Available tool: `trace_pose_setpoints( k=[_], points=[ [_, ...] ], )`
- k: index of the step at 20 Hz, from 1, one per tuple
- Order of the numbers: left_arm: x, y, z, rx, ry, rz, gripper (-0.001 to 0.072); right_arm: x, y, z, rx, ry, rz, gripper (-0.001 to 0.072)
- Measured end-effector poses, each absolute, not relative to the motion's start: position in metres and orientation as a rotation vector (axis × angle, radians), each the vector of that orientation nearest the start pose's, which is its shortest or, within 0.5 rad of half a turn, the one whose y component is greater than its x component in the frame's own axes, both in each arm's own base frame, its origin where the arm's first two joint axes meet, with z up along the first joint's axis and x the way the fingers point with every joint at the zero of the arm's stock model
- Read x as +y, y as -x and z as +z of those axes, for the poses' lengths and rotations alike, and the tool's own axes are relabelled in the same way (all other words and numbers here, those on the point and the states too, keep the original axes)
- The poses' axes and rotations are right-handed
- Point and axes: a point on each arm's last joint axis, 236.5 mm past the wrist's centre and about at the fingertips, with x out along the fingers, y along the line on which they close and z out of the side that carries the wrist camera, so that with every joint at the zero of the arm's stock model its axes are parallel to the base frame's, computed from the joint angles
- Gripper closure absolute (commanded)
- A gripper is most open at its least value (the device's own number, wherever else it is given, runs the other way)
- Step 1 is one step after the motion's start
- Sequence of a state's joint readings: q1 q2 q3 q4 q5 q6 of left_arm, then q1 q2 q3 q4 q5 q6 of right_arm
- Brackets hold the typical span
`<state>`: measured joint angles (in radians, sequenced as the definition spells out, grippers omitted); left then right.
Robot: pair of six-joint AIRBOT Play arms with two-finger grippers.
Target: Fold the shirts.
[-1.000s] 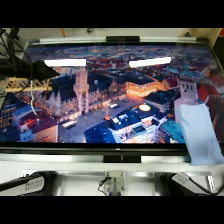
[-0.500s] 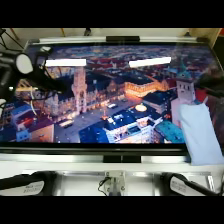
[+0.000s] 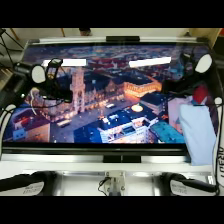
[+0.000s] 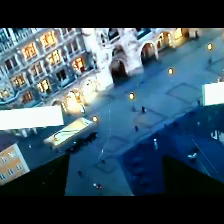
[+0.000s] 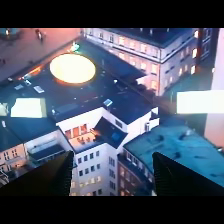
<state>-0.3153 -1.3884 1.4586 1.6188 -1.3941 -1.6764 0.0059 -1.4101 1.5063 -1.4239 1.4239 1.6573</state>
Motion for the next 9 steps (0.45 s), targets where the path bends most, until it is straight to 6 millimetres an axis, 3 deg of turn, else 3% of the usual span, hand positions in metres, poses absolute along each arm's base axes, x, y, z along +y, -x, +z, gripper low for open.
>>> trace_pose_setpoints(
  k=[9],
  points=[
    [-0.1149,-0.3829,0.0649,1.286,-0.168,-0.185,-0.0013,0.0417,-0.4042,0.0626,1.340,-0.172,0.067,0.0102]
  ],
)
